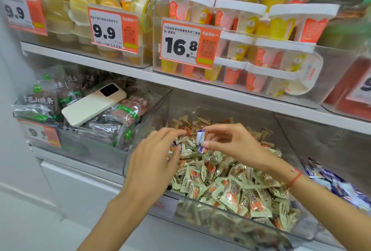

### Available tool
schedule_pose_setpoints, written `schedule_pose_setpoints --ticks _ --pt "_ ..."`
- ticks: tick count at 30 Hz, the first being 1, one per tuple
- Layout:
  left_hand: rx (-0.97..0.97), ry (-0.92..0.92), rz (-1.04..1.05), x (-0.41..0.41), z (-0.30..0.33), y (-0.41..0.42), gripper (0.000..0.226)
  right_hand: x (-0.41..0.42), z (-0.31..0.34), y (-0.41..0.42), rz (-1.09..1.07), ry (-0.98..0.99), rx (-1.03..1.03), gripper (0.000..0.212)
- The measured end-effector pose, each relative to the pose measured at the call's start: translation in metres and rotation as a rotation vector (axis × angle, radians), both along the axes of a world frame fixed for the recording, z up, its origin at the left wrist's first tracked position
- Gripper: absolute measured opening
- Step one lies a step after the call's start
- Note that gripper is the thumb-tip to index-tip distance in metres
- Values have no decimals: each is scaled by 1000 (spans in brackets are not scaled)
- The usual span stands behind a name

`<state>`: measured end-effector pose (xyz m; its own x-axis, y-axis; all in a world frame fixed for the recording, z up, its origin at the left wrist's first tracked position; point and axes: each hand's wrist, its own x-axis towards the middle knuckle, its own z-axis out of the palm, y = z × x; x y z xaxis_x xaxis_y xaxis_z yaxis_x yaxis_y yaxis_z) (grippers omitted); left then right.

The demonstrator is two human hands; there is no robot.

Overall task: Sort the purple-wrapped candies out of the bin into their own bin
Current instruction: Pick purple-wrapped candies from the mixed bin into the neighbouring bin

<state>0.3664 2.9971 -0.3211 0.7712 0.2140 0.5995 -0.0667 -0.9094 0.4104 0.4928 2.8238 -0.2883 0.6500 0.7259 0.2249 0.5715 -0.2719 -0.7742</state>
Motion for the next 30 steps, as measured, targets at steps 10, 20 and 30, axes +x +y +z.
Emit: schedule_pose_setpoints --ticks 10,20,30 --pt "-492 179 -392 32 7 -82 37 -35 -14 -61 -303 111 252 23" --pt "-285 103 -476 77 27 -168 17 -50 -8 -144 -617 -224 438 15" --pt "291 377 -455 105 -6 -163 52 20 -63 -267 -598 -236 -582 54"
